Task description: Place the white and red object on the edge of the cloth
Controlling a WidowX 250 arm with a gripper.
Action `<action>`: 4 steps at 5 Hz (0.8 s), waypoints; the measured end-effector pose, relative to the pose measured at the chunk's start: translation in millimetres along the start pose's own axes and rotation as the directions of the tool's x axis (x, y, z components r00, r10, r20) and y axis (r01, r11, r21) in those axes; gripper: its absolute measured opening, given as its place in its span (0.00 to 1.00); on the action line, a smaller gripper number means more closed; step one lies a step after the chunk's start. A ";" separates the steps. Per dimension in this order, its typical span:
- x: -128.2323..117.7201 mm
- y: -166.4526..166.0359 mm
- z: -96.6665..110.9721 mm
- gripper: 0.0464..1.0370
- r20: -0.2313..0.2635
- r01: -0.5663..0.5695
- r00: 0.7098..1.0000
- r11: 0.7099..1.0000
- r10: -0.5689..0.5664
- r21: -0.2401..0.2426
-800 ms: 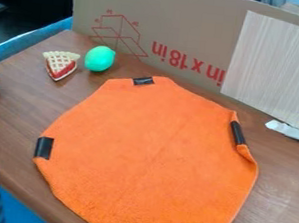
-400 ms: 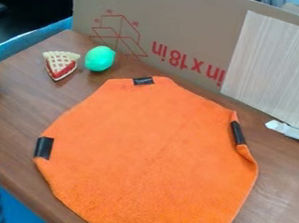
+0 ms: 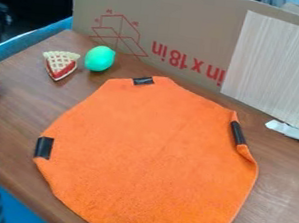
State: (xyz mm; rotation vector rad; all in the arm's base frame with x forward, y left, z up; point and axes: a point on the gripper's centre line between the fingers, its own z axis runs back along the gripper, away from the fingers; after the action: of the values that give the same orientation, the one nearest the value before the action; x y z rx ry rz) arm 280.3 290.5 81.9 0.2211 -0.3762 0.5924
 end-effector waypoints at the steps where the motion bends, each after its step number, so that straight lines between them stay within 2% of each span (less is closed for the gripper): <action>1: 2.0 -27.2 -15.3 0.96 -0.016 0.011 1.000 1.000 -0.011 -0.006; 3: 3.3 -60.1 -30.2 0.96 -0.017 0.004 1.000 1.000 -0.004 -0.019; 4: 7.5 -77.0 -37.7 0.96 -0.005 -0.013 1.000 1.000 0.013 -0.005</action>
State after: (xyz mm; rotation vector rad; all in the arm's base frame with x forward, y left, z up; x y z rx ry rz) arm 341.2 243.6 43.4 0.2126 -0.3749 0.6043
